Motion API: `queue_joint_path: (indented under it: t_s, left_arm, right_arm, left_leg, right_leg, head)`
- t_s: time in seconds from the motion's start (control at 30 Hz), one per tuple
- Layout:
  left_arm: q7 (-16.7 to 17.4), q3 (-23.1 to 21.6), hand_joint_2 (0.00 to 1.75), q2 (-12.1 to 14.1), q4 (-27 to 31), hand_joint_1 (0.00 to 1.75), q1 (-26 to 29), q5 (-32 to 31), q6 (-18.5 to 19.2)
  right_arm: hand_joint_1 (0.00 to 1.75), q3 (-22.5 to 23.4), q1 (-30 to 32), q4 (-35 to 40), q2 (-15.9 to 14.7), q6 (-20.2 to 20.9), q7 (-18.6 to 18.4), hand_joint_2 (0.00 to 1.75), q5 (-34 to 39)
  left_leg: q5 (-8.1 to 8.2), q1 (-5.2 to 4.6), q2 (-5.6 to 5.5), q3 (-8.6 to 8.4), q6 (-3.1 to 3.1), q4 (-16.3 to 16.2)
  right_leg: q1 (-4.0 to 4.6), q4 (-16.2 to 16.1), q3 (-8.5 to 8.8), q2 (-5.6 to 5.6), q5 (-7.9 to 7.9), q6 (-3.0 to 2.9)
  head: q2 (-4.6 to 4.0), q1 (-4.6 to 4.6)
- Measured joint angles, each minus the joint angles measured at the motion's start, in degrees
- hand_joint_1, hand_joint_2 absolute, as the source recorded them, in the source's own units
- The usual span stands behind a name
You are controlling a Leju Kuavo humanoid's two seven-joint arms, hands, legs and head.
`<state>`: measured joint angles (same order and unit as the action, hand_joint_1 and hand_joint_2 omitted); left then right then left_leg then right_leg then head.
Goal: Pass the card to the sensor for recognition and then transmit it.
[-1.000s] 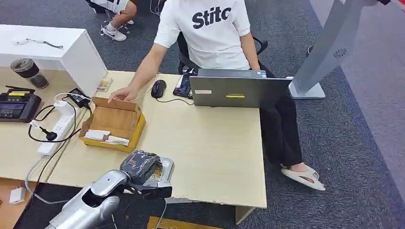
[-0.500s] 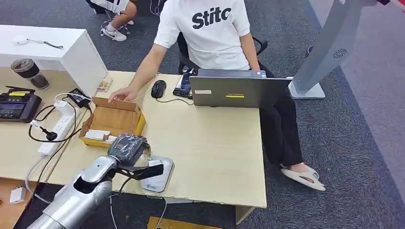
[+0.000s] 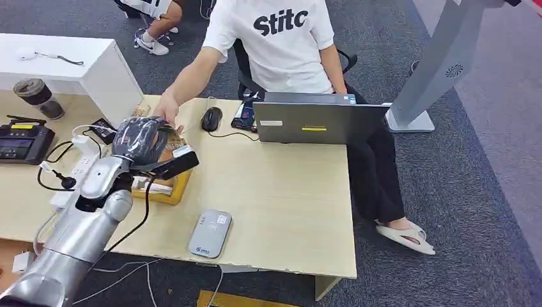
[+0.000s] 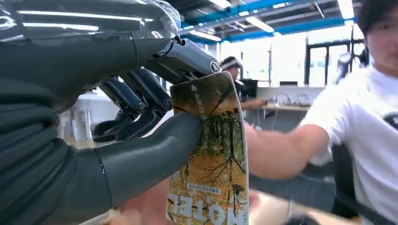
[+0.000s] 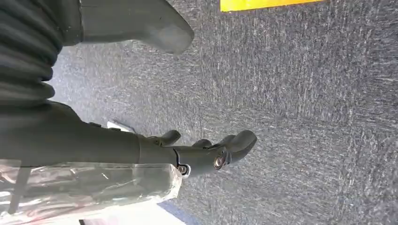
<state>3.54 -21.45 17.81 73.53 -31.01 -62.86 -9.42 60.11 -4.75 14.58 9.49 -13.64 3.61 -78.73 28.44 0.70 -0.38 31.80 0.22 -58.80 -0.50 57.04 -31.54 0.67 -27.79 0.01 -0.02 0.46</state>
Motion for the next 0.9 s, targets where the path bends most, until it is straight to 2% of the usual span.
queue_joint_path:
  t_s: [0.13,0.27,0.33,0.37,0.4,0.6,0.67,0.77,0.9]
  left_arm:
    - [-0.4,1.7,1.75,0.2,0.0,1.75,-2.2,-0.8,-1.0]
    - [2.4,3.6,1.75,1.6,-0.6,1.75,-3.8,-5.0,-1.9]
    - [3.3,4.6,1.75,2.5,-3.1,1.75,-5.9,-6.9,-2.0]
    - [3.3,5.1,1.75,2.6,-4.2,1.31,-6.6,-7.1,-2.4]
    - [3.3,5.5,1.75,2.8,-5.0,0.00,-7.0,-7.1,-3.0]
    - [3.6,8.4,1.75,2.8,-8.1,0.00,-7.9,-5.9,-6.3]
    - [2.3,9.4,1.75,2.8,-8.2,0.00,-7.5,-3.8,-7.6]
    - [-0.5,11.3,1.75,2.8,-6.3,0.00,-4.9,1.0,-8.3]
    - [-1.4,12.8,1.75,2.8,-4.0,0.00,-1.8,2.4,-8.3]
  right_arm:
    - [0.00,-0.3,-0.2,0.0,0.0,0.0,-0.1,1.75,-0.7]
    - [0.00,-0.7,-0.2,-0.2,0.0,0.0,-0.2,1.75,-0.7]
    - [0.00,-1.0,-0.2,-0.3,0.0,0.0,-0.2,1.75,-0.7]
    - [0.00,-1.2,-0.2,-0.3,0.0,0.0,-0.2,1.75,-0.7]
    - [0.00,-1.2,-0.3,-0.4,0.0,0.0,-0.2,1.75,-0.7]
    - [0.00,-1.5,-0.3,-0.5,0.0,-0.3,-0.3,1.75,-0.7]
    - [0.00,-1.5,-0.3,-0.5,0.0,-0.7,-0.3,1.75,-0.6]
    - [0.00,-1.5,-0.1,-0.5,0.0,-0.9,-0.2,1.75,-0.4]
    - [0.00,-1.5,0.2,-0.5,-0.1,-0.9,-0.2,1.75,-0.4]
  left_leg:
    - [0.00,0.00,0.02,0.00,0.00,0.0]
    - [0.00,0.03,0.14,0.01,0.00,0.0]
    - [0.00,0.05,0.17,0.03,-0.01,0.0]
    - [0.00,0.04,0.19,0.03,-0.01,0.0]
    - [0.00,0.04,0.21,0.03,-0.01,0.0]
    - [0.00,0.04,0.18,0.06,-0.01,0.0]
    - [0.00,0.04,0.17,0.09,-0.01,0.0]
    - [0.00,0.00,0.20,0.06,-0.01,0.0]
    - [0.00,0.01,0.14,0.09,-0.01,0.0]
  right_leg:
    - [0.00,0.0,0.00,0.04,0.00,-0.01]
    - [0.00,0.0,-0.07,0.16,0.01,-0.02]
    - [0.02,0.0,-0.10,0.20,0.01,-0.02]
    - [0.02,0.0,-0.10,0.22,0.01,-0.02]
    - [0.02,0.0,-0.12,0.25,0.01,-0.02]
    - [0.02,0.0,-0.13,0.23,0.01,-0.02]
    - [0.02,0.0,-0.12,0.22,0.01,-0.02]
    - [0.01,0.0,-0.13,0.24,0.01,-0.02]
    - [0.01,0.0,-0.13,0.17,0.01,-0.02]
  head:
    - [0.00,-0.02]
    - [0.00,0.00]
    - [0.00,0.00]
    - [0.00,-0.02]
    - [0.00,-0.02]
    - [0.00,0.00]
    - [0.00,0.00]
    - [0.00,0.00]
    - [0.00,-0.02]
